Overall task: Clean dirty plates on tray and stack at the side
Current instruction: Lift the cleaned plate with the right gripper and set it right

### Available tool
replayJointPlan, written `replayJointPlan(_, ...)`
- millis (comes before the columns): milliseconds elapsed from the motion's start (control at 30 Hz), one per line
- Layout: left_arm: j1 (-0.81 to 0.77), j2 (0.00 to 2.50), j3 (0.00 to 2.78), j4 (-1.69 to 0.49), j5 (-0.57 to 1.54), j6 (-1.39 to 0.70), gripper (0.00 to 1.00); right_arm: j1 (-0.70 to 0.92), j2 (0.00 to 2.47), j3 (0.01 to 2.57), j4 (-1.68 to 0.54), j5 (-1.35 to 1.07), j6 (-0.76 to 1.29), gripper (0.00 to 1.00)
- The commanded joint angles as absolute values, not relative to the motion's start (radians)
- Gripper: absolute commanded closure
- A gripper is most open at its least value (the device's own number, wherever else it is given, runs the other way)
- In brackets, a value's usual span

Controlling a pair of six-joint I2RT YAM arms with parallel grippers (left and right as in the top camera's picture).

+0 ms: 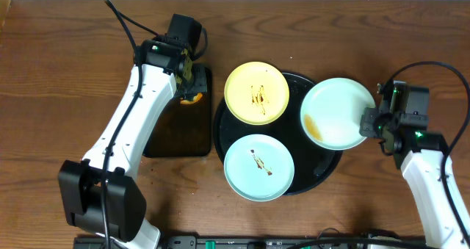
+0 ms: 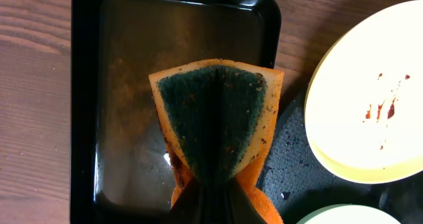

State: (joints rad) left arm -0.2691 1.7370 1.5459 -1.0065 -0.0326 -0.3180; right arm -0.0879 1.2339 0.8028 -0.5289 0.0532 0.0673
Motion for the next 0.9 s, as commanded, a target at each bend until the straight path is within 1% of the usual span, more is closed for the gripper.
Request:
replayJointPlan(0,-0.265,1.719,1.543,-1.009,-0.034,-0.321,0.92,-0.014,1.177,0.826,-0.515,0.276,0.034,0.99)
replayJointPlan(100,-0.265,1.719,1.543,-1.009,-0.034,-0.321,0.92,0.079,1.16,0.844,-0.506,0.396,-0.019,0.99)
replayJointPlan(167,-0.265,1.719,1.543,-1.009,-0.035,-0.321,0.92,0.174,1.161,0.856,-0.503,0.518,-0.054,0.99)
replayJointPlan(200,-0.265,1.719,1.543,-1.009,-0.035,-0.321,0.92,0.253,1.161,0.856,-0.49,0.615,-0.083,0.99)
replayJointPlan(267,-0.265,1.719,1.543,-1.009,-0.035,-0.321,0.93,0.344,1.164,0.856,-0.474,0.717,-0.093,0.99)
replayJointPlan(400,-0.265,1.719,1.543,-1.009,-0.035,-0.321,0.92,0.485,1.172,0.856,-0.43,0.871,-0.12,0.99)
replayJointPlan(467,-0.265,1.719,1.543,-1.009,-0.035,-0.321,0.92,0.545,1.179,0.856,-0.402,0.911,-0.157,0.99)
replayJointPlan(567,-0.265,1.719,1.543,-1.009,-0.035,-0.321,0.92,0.607,1.185,0.856,-0.37,0.986,-0.185,0.99)
replayJointPlan(633,-0.265,1.719,1.543,-1.009,-0.035,-0.321,0.92,0.609,1.186,0.856,-0.37,0.991,-0.179,0.99)
replayJointPlan(700,-0.265,1.719,1.543,-1.009,-0.035,-0.321,0.92,0.593,1.186,0.856,-0.379,0.981,-0.128,0.99)
replayJointPlan(733,-0.265,1.719,1.543,-1.009,-0.035,-0.321,0.92,0.561,1.186,0.856,-0.4,0.932,-0.078,0.99)
replayJointPlan(767,-0.265,1.719,1.543,-1.009,-0.035,-0.321,0.92,0.494,1.186,0.856,-0.422,0.869,-0.021,0.99)
replayJointPlan(867,-0.265,1.719,1.543,-1.009,-0.035,-0.321,0.92,0.389,1.184,0.857,-0.423,0.768,0.024,0.99)
